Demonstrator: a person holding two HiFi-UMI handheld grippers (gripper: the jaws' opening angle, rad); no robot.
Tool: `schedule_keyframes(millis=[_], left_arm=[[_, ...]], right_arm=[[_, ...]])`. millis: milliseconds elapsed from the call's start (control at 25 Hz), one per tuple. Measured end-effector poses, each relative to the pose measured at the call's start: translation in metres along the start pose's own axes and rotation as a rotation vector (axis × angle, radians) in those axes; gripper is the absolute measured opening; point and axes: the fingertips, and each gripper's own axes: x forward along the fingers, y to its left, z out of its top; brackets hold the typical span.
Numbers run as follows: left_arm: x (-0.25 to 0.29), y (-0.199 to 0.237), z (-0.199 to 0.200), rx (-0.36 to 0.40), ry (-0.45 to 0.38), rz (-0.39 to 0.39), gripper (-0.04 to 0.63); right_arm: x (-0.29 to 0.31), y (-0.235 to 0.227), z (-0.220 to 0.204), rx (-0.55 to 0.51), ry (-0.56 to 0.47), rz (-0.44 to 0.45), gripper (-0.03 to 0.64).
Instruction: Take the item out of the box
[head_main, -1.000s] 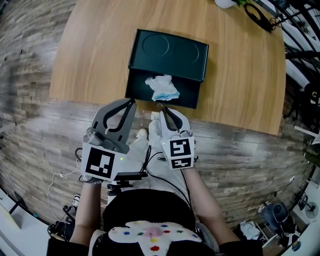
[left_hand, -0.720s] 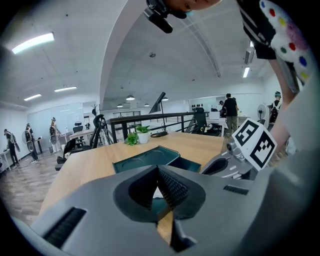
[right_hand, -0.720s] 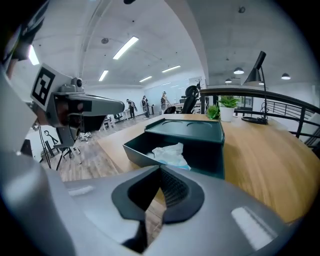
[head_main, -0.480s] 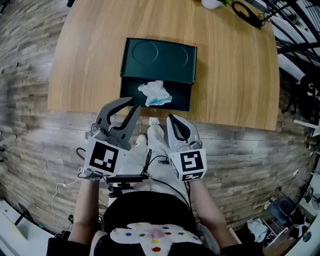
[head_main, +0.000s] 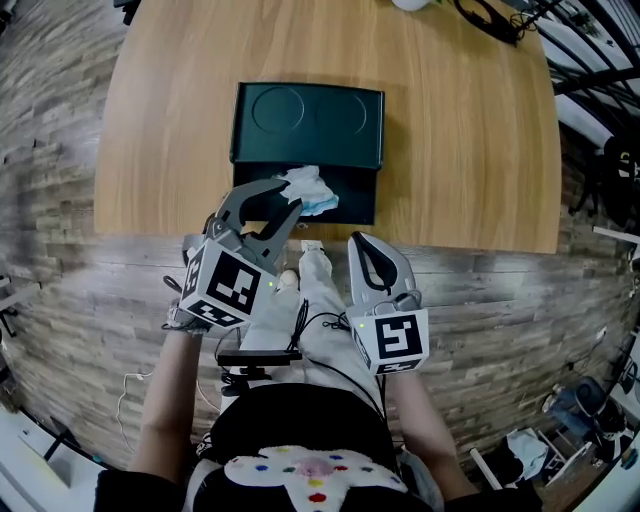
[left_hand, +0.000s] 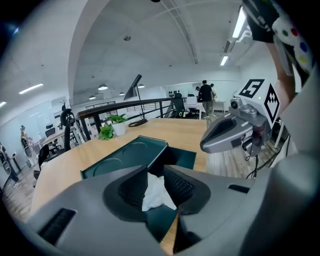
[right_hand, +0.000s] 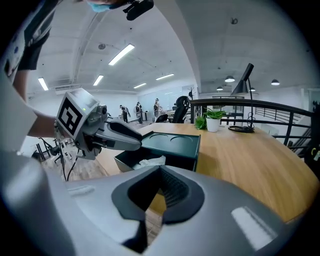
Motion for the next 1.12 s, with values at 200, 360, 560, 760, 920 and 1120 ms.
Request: schedule_keyframes(millis=[200, 360, 560, 760, 920, 1120], left_arm=[[0.030, -0.013, -0.007, 0.037, 0.080, -0.118, 0.100], [0.046, -0.017, -0.019, 0.092, 0.152, -0.163, 0.101], [0.066, -0.023, -0.026, 0.150, 0.243, -0.227, 0.101], [0.073, -0.026, -0.043, 0.197, 0.343, -0.275, 0.101], [0.082, -0.022, -0.049, 0.226, 0.390, -0.275, 0.101], [0.088, -0.024, -0.054, 0.277, 0.411, -0.293, 0.071]], right_arm=[[-0.005, -0.016, 0.001, 0.014, -0.004, -0.026, 0.009], [-0.007, -0.022, -0.002, 0.020, 0.001, -0.042, 0.009], [-0.010, -0.039, -0.003, 0.041, 0.002, -0.074, 0.009], [-0.011, -0.044, -0.003, 0.045, 0.005, -0.091, 0.009], [-0.010, -0.050, -0.003, 0.065, 0.003, -0.098, 0.009], [-0.009, -0.054, -0.005, 0.084, 0.001, -0.098, 0.009]])
